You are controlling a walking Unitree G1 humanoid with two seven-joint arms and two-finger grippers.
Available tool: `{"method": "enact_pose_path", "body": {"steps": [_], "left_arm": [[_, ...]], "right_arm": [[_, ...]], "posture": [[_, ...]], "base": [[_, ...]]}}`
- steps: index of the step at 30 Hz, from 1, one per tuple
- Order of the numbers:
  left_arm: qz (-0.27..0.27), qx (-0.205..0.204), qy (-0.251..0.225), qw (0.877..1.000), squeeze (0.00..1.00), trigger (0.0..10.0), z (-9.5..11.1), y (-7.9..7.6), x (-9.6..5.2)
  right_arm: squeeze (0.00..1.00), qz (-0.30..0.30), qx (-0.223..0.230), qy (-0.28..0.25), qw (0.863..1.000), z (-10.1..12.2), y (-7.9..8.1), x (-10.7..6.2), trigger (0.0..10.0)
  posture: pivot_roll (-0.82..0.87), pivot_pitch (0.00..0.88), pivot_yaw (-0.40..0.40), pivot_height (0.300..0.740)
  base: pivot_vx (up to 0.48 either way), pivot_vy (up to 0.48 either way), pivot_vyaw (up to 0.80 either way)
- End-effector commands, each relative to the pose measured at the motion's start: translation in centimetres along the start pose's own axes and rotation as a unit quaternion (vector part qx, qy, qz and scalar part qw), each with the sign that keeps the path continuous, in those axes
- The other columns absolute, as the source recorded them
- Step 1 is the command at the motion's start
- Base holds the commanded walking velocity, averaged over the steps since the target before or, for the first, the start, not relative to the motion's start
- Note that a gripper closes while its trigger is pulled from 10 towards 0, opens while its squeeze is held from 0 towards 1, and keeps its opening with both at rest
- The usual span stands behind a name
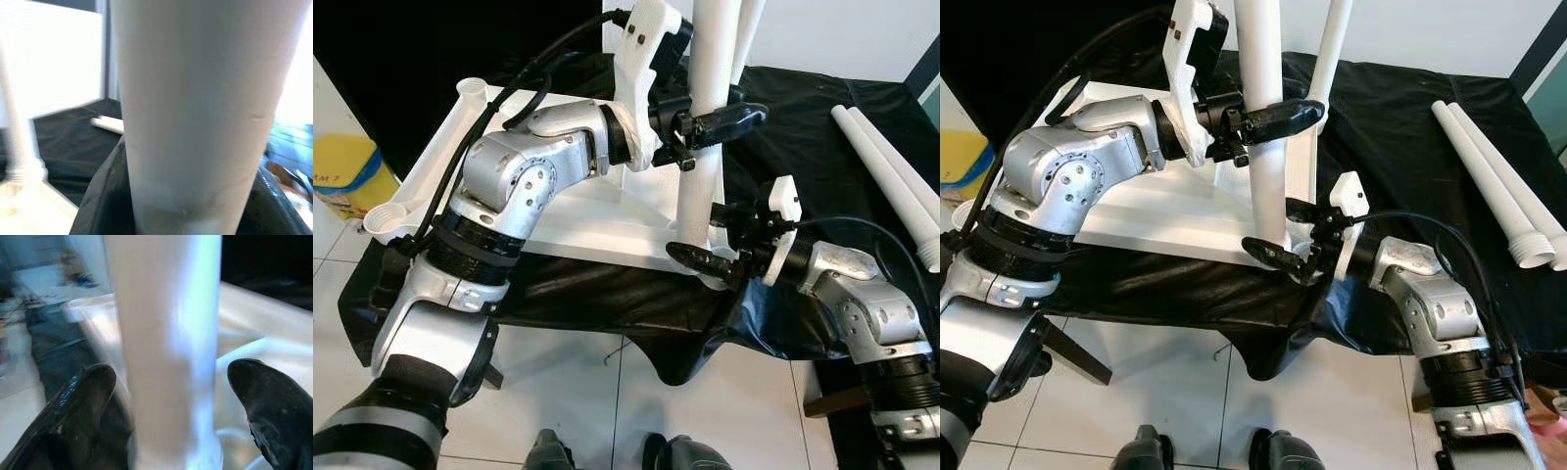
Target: Building children table
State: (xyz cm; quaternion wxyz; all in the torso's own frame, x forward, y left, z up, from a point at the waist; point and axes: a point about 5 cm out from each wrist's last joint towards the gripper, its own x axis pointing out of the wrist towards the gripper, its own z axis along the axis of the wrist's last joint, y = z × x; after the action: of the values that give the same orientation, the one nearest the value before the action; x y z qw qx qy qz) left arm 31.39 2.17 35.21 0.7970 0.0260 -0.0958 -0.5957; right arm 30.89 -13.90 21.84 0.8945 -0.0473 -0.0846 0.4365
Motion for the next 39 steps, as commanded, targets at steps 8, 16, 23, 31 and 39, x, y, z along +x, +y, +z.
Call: {"method": "enact_pose_path", "body": {"steps": [8, 16, 23, 31, 39], "left_arm": [[0.061, 0.033, -0.041, 0.997, 0.00, 10.0, 2.0, 0.2, 1.5], [0.076, 0.031, -0.067, 0.994, 0.00, 10.0, 2.7, -0.5, 2.7], [0.081, 0.028, -0.077, 0.993, 0.00, 10.0, 2.9, -0.9, 3.4], [0.084, 0.029, -0.076, 0.993, 0.00, 10.0, 2.8, -1.1, 3.7], [0.085, 0.029, -0.073, 0.993, 0.00, 10.0, 2.4, -1.5, 4.0]], "right_arm": [[0.00, -0.135, -0.023, -0.022, 0.990, 0.2, 0.0, 2.3, 10.0], [0.00, -0.194, -0.048, -0.030, 0.979, 0.6, 0.1, 4.5, 10.0], [0.00, -0.226, -0.068, -0.037, 0.971, 1.1, 0.2, 6.1, 8.8], [0.00, -0.233, -0.078, -0.045, 0.968, 1.5, 0.2, 6.5, 3.1], [0.00, -0.249, -0.081, -0.058, 0.963, 1.9, 0.0, 6.3, 0.0]], "posture": [[0.04, 0.153, -0.056, 0.740], [0.04, 0.149, -0.050, 0.740], [0.05, 0.150, -0.052, 0.740], [0.05, 0.148, -0.054, 0.740], [0.04, 0.142, -0.048, 0.740]], "base": [[0.000, 0.000, 0.00], [0.000, 0.000, 0.00], [0.000, 0.000, 0.00], [0.000, 0.000, 0.00], [0.000, 0.000, 0.00]]}}
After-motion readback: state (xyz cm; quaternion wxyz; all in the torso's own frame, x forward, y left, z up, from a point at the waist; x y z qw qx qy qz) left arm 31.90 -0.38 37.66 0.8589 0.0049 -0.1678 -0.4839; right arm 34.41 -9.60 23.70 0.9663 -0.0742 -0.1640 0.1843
